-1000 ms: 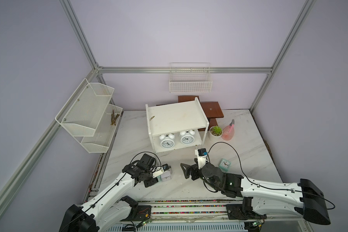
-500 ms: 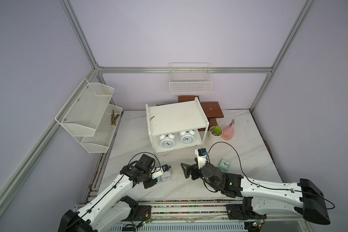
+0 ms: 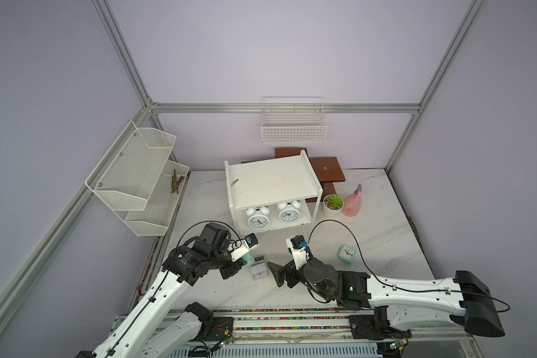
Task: Place the alarm clocks on the shelf by style
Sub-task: Pick up the alarm from the center of the board.
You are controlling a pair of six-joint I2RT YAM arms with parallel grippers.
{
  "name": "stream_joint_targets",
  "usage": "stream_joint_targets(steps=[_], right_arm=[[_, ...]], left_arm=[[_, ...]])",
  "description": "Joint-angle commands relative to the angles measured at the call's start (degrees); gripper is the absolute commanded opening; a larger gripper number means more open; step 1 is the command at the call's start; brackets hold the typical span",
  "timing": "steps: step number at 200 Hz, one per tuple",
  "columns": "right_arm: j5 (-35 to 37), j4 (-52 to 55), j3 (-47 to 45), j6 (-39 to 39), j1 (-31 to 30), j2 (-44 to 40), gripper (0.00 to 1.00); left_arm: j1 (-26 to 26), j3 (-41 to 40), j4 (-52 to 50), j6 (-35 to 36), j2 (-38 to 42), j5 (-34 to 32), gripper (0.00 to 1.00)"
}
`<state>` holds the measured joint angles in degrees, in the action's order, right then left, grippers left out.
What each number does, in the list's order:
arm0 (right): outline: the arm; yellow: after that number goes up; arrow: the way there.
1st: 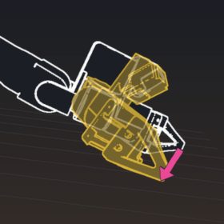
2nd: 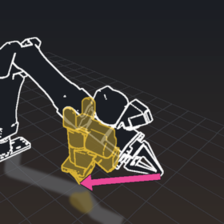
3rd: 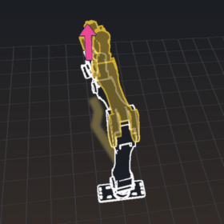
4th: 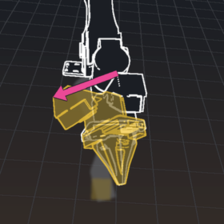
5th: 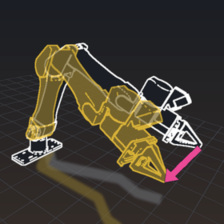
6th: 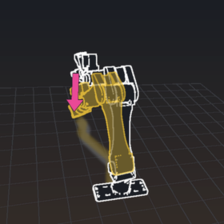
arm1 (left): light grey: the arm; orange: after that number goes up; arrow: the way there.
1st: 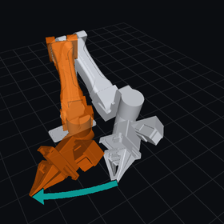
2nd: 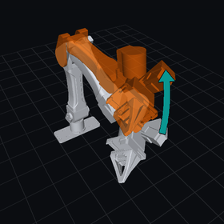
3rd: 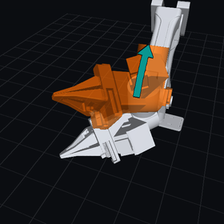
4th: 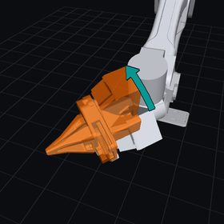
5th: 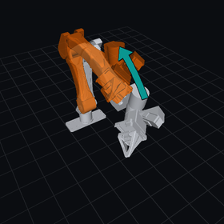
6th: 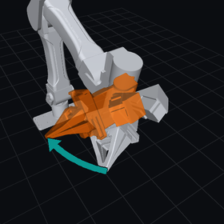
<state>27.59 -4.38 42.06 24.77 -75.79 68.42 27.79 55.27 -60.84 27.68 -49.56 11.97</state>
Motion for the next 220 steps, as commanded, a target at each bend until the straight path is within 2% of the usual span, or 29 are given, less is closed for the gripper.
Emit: stream_joint_targets(steps=[1, 37, 91, 134, 148, 177, 220], right_arm=[[1.3, -3.6, 1.6, -3.3, -2.2, 2.1, 1.0], [8.1, -12.2, 1.0, -8.0, -6.8, 7.1, 1.0], [13.2, -29.6, 0.6, -17.2, -11.0, 14.4, 1.0], [21.4, -42.1, 1.1, -23.6, -12.5, 21.2, 0.94], [24.5, -43.2, 2.1, -24.7, -12.5, 23.4, 0.9], [28.6, -44.0, 5.0, -26.3, -12.5, 27.2, 0.89], [30.7, -45.6, 7.5, -29.5, -12.5, 30.2, 0.88]], left_arm=[[0.2, 4.6, -3.0, -2.5, -0.5, 2.3, 0.26], [0.2, 9.1, -5.2, -4.3, -2.7, 5.4, 0.26], [0.2, 11.4, -5.6, -6.2, -4.2, 9.8, 0.27], [0.2, 11.4, -5.5, -6.9, -4.5, 11.4, 0.27], [0.2, 11.2, -5.5, -6.9, -4.7, 11.6, 0.27], [0.2, 10.9, -5.5, -6.8, -5.0, 12.3, 0.27], [0.2, 10.3, -5.1, -6.8, -5.1, 12.8, 0.27]])
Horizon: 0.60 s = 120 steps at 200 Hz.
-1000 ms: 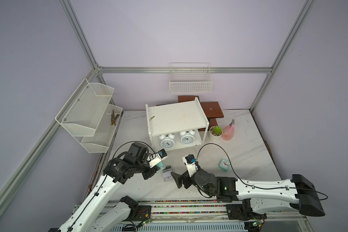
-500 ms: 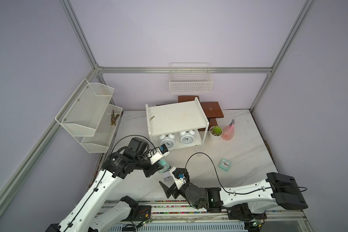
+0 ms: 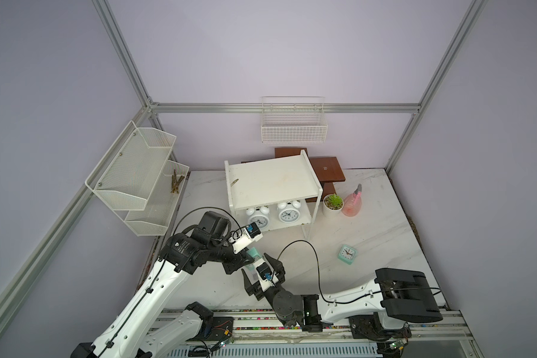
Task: Place the alarm clocks on the shelf by style
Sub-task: Pick up the alarm from the center of the board.
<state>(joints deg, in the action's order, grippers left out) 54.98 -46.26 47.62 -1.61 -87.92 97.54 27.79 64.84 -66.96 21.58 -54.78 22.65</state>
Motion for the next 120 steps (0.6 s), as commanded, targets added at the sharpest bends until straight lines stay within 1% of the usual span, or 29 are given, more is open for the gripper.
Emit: stream_joint_targets(steps=[1, 10, 67, 108, 120], right_arm=[[3.3, -3.7, 2.0, -3.2, -0.4, 1.1, 0.88], [3.4, -4.1, 2.3, -3.8, -0.3, 1.2, 0.88], [2.6, -4.4, 2.7, -5.0, -0.3, 1.6, 0.76], [2.3, -2.9, 3.6, -5.6, -0.4, 1.8, 0.75], [2.3, -2.6, 3.8, -5.8, -0.4, 1.9, 0.73]], left_arm=[[0.2, 0.8, 1.1, -0.7, 0.1, 2.1, 0.27], [0.2, 0.6, 1.1, -0.7, 0.2, 2.1, 0.27], [0.2, 0.2, 1.1, -0.8, 1.0, 2.0, 0.27], [0.2, 0.1, 1.0, -0.8, 1.2, 2.2, 0.28], [0.2, 0.1, 1.0, -0.7, 1.3, 2.3, 0.28]])
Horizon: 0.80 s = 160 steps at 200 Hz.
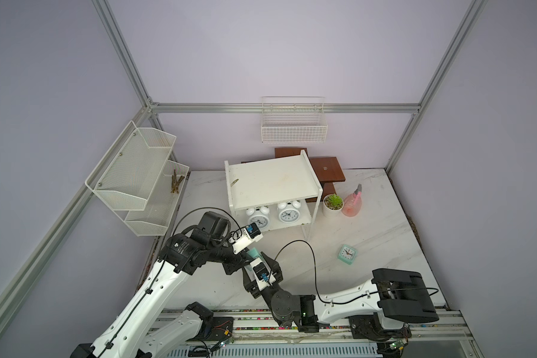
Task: Place the alarm clocks on the shelf by style
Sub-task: Pick up the alarm from the center of the board.
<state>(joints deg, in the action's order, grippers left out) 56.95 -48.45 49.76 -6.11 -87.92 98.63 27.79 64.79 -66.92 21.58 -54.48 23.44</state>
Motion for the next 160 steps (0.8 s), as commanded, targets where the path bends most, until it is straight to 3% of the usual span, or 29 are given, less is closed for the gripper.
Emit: stream_joint_targets(steps=[1, 30, 36, 65, 75, 91, 102, 160], right_arm=[[0.4, -0.4, 1.7, -1.3, -0.3, 0.8, 0.73], [0.3, -0.4, 1.3, -1.4, -0.4, 0.4, 0.68], [0.2, -0.4, 1.1, -1.4, -0.3, 0.3, 0.61], [-0.3, -0.8, -0.1, -1.4, -0.3, -0.8, 0.53], [-0.4, -0.5, -0.3, -1.4, -0.3, -1.2, 0.51], [-0.3, -0.1, -0.5, -1.4, -0.3, -1.5, 0.51], [0.0, 0.3, -0.8, -1.4, -0.3, -1.7, 0.5], [-0.6, 11.6, -0.1, 5.5, 2.3, -6.0, 0.51]], left_arm=[[0.2, 0.2, 1.0, -0.6, 1.0, 1.5, 0.28], [0.2, 0.2, 1.0, -0.7, 1.1, 1.6, 0.33], [0.2, 0.2, 1.0, -0.7, 1.2, 1.6, 0.35], [0.2, 0.2, 1.1, -0.7, 1.3, 1.7, 0.44], [0.2, 0.1, 1.2, -0.7, 1.4, 1.7, 0.51], [0.2, 0.0, 1.6, -0.6, 1.6, 1.2, 0.72], [0.2, 0.0, 1.9, -0.6, 1.9, 0.3, 0.78], [0.1, -0.5, 4.4, 1.3, 7.8, -9.0, 0.88]])
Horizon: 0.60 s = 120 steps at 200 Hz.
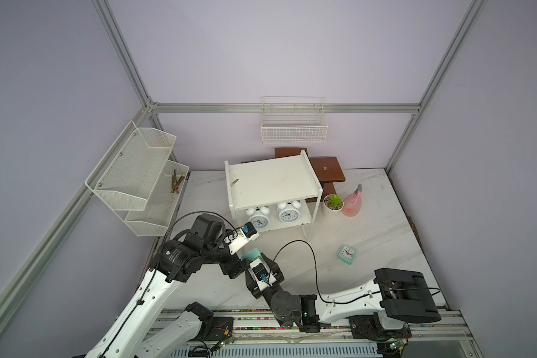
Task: Place the alarm clocks on the shelf by style
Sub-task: Pick up the alarm from the center of the board, then place the alarm on the shelf.
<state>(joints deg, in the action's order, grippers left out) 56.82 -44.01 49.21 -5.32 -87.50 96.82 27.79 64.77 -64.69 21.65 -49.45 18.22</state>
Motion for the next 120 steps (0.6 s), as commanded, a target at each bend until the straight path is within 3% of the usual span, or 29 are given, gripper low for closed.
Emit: stream_joint_targets(steps=[1, 51, 120], right_arm=[[-0.5, 7.4, 0.5, 4.9, 2.0, -4.3, 0.51], [-1.6, 15.8, 0.5, 8.5, 5.4, -13.4, 0.51], [-6.1, 34.2, 17.4, 11.8, 6.9, -17.6, 0.5]], left_arm=[[0.1, -0.4, 2.1, 1.3, 2.9, -3.9, 0.88], [0.0, -1.7, 2.7, 3.2, 8.5, -9.4, 0.92], [0.0, -10.4, 7.1, 2.9, 11.4, -8.6, 0.93]])
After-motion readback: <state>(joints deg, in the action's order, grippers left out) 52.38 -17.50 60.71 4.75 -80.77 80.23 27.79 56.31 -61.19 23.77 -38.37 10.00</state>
